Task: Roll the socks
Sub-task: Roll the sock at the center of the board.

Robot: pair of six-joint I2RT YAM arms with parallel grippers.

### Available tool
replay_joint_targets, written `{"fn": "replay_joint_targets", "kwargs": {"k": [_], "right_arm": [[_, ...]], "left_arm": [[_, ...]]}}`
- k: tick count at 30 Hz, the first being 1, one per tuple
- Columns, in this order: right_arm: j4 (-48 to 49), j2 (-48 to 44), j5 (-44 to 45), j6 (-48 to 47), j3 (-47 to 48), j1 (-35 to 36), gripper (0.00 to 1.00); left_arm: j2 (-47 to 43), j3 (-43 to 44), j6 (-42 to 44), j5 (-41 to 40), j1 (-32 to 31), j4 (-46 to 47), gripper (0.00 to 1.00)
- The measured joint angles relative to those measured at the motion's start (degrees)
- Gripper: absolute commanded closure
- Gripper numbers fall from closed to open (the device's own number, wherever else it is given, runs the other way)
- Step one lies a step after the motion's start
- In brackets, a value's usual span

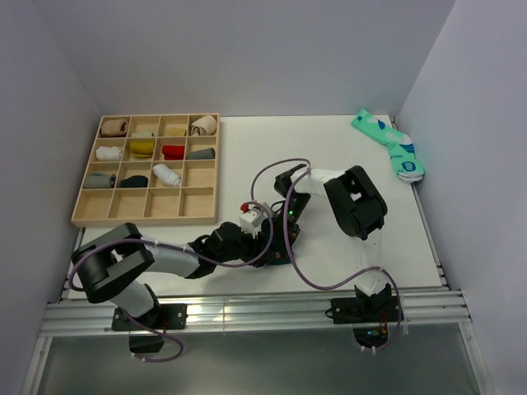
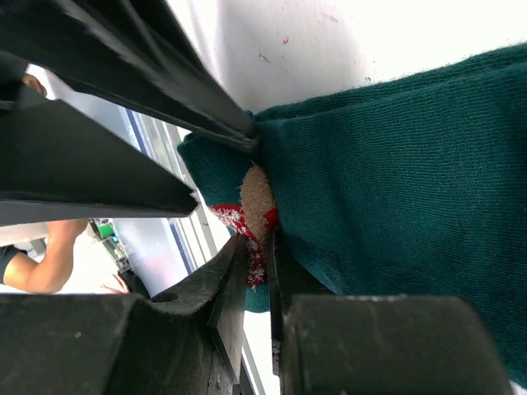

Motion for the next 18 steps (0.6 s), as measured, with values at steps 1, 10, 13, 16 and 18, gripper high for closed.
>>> {"fn": "replay_joint_targets", "kwargs": {"k": [1,10,13,16,18], "right_arm": [[0.00,0.00,0.00,0.00,0.00,0.00,0.88],[-0.04,0.00,0.39,0.28,0.00,0.00,0.84],[0.44,-0.28,0.83,1.22,-0.50,-0.02,0.71],[2.16,-1.90,1.86,2.01,-2.49,-0.15,0.61],[3.65,-3.30,2.84,2.67,-3.91,-0.24,0.55]], "left_arm": [[0.76,0.31,0.26,0.28,0.00,0.15,0.54],[5.44,1.66,0.22,2.47,0.00,3.21,0.73],[6.34,2.21,-0.98,3.19,0.00,3.85,1.00],[7.37,3.06,-2.25,3.93,0.00,4.26,1.00],[8.09,3.58,-3.61,4.31,0.02,4.09,1.00]]}}
